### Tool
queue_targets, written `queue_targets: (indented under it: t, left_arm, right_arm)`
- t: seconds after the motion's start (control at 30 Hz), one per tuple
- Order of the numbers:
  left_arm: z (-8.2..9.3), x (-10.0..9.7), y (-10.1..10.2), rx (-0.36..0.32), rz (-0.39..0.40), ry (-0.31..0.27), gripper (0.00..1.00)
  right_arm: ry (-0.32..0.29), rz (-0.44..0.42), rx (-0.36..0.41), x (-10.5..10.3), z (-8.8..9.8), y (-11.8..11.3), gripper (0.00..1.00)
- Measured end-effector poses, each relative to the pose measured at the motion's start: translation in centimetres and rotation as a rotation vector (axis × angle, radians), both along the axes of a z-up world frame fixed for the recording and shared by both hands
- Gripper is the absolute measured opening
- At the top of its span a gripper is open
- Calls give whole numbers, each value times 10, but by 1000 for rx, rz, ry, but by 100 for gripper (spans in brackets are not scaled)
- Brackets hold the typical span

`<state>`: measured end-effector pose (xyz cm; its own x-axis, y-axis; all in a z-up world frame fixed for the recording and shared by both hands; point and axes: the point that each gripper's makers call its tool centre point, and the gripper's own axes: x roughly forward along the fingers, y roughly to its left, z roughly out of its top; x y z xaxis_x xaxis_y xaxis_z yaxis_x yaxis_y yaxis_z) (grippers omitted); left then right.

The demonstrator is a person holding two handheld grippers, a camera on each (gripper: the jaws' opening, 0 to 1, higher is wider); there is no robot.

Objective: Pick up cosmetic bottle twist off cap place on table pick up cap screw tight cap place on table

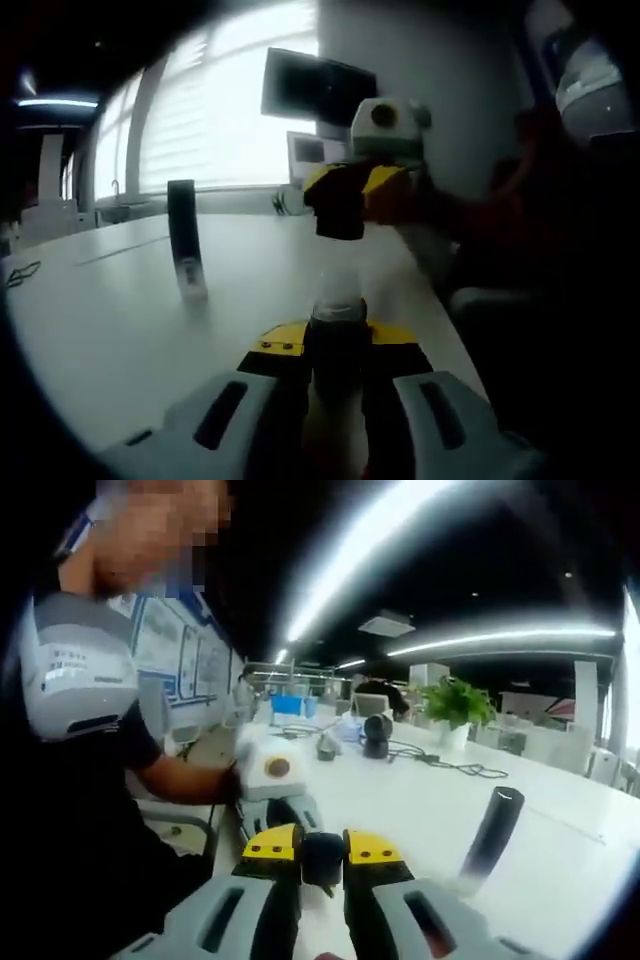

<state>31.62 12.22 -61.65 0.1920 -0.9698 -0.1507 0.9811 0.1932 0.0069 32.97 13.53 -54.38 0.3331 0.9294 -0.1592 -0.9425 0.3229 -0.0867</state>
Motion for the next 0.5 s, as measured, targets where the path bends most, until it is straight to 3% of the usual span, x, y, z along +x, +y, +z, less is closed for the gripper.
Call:
queue_targets:
  t: [0.5]
  left_arm:
    - [0, 0, 0, -1, -5, 2, 10]
  right_arm:
    - [32, 137, -41, -2, -6, 29, 10]
